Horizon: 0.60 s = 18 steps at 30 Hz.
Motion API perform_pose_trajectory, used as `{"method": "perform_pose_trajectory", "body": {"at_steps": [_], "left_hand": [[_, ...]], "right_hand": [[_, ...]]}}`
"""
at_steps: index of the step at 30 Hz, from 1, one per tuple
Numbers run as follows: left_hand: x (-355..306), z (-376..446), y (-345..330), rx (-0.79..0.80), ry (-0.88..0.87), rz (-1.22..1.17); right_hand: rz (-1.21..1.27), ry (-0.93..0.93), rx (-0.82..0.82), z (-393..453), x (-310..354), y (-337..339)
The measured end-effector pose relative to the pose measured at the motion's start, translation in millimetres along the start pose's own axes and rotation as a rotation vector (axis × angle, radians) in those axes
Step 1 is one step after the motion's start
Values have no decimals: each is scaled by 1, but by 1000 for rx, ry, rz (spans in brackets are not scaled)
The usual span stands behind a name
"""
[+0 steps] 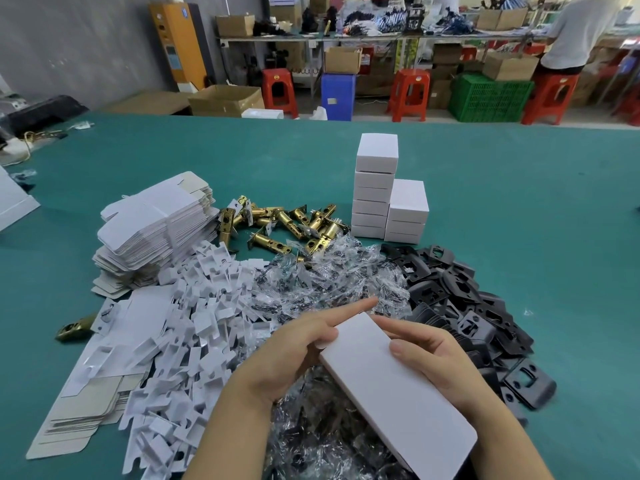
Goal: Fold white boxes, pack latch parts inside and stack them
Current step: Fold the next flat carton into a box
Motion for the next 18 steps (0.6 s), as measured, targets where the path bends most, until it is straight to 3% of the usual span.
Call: {"method": "perform_pose_trajectory", "body": {"at_steps": [7, 14, 18], "left_hand": [[9, 3, -1, 27, -9, -44], [9, -1, 3, -55, 22, 60], [5, 7, -8, -51, 130, 217]], "right_hand": [[51, -13, -13, 0, 0, 0], [82, -16, -10, 1, 0, 1], [57, -8, -28, 3, 0, 3]]}}
Point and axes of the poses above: each hand's wrist, its own z-axis towards the middle knuckle, its own y-axis out of the back of the hand, x = y × z, the point moved 10 cm from there along z, towards the middle knuckle, and after that the axes turned 9 degrees about x, right-handed, at the moved point
